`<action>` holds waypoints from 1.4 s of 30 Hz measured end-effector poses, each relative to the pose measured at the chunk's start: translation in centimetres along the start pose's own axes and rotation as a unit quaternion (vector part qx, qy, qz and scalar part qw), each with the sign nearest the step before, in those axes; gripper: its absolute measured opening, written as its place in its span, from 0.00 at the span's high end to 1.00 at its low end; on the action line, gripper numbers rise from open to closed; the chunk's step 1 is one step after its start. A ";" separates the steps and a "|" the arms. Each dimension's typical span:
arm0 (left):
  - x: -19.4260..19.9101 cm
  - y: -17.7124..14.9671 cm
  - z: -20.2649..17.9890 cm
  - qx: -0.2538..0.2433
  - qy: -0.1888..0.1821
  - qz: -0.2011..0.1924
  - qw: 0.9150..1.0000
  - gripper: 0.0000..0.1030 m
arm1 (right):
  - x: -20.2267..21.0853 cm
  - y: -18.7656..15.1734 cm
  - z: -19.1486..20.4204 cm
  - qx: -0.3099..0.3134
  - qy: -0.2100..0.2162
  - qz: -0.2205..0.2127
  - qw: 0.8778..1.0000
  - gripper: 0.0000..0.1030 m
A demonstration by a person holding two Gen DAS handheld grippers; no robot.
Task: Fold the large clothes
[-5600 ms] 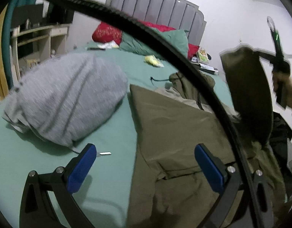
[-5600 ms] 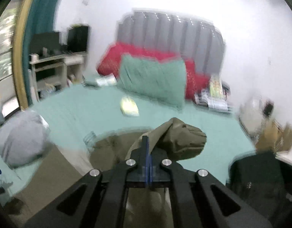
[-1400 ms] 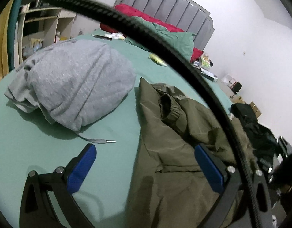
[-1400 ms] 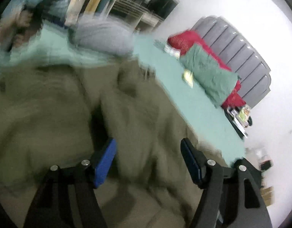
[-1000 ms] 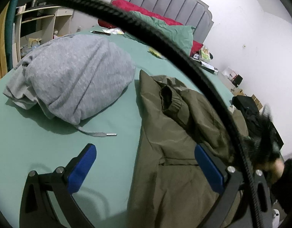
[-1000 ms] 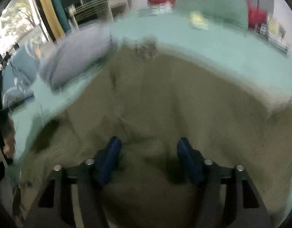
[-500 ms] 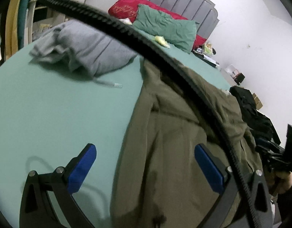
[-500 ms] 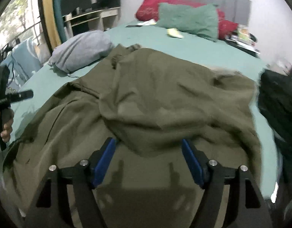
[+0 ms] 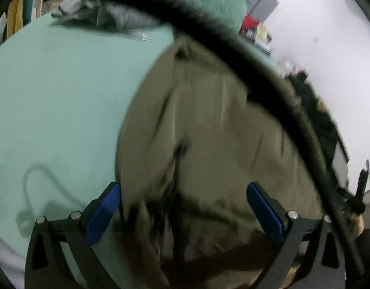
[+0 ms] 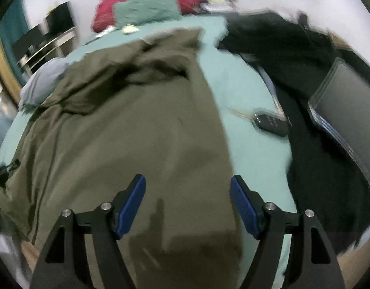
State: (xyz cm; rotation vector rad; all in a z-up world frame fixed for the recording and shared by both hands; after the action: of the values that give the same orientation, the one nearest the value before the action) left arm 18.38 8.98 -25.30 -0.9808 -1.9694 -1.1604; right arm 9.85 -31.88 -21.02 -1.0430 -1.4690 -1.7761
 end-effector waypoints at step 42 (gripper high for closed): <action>20.0 -4.5 -3.4 -0.034 0.051 -0.193 0.979 0.93 | 17.1 -4.9 0.1 -0.050 0.243 -0.110 0.963 0.97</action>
State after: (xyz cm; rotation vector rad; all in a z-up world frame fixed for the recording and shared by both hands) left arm 4.85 9.95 -9.60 -0.5685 -2.1045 -1.4648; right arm -2.91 -30.27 -8.79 -0.4446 -1.2272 -2.0934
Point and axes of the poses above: each gripper's, at about its wrist camera, not at the fingertips, and x roughly against the way its jaws point, z to its left, y to its top, the point moved 4 cm from there along -x, roughly the way its jaws point, and after that the axes turned 1 degree about x, right-handed, at the moved point
